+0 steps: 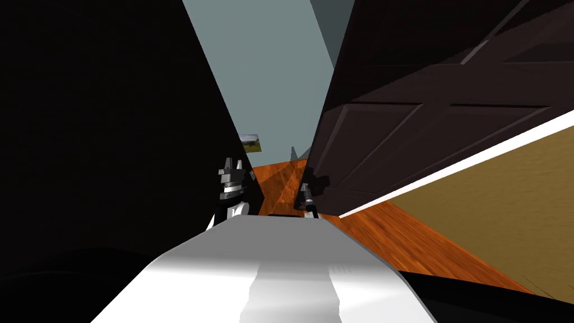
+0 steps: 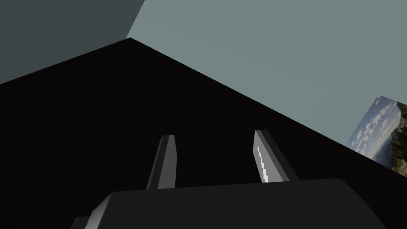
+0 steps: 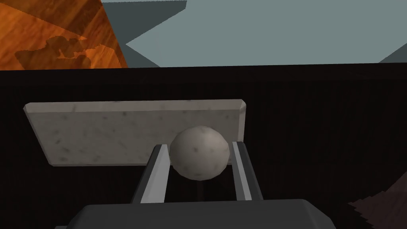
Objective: Push the door open
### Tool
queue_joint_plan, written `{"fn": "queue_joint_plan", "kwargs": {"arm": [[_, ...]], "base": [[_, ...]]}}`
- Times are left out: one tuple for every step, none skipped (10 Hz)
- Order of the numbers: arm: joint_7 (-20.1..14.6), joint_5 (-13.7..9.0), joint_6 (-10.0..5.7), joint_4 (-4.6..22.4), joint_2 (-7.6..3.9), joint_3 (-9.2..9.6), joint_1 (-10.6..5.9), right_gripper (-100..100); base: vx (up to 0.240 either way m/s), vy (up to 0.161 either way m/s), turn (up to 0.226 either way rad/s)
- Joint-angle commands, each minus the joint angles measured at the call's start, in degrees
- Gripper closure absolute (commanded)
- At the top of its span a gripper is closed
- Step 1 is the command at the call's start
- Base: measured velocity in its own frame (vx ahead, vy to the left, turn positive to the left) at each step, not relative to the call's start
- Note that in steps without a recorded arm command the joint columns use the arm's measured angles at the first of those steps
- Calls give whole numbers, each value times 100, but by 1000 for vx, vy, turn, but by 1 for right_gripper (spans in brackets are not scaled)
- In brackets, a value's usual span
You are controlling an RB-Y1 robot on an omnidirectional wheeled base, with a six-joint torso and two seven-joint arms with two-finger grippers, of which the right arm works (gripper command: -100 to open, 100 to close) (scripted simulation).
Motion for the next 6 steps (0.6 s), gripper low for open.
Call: {"fn": "queue_joint_plan", "kwargs": {"arm": [[71, -57, -54, -1, -69, -159, -82, 100], [114, -80, -56, 6, -70, -221, -93, 100], [157, -104, -58, 13, -72, -284, -103, 100], [204, -129, -60, 20, -68, -353, -115, 100], [355, -110, -20, 4, 47, -292, -118, -100], [397, -110, -14, -2, 91, -291, -113, -100]], "base": [[219, -22, -42], [190, -27, -59], [199, -14, -121], [201, 0, -121], [-77, 56, -242], [-251, 83, -190]]}}
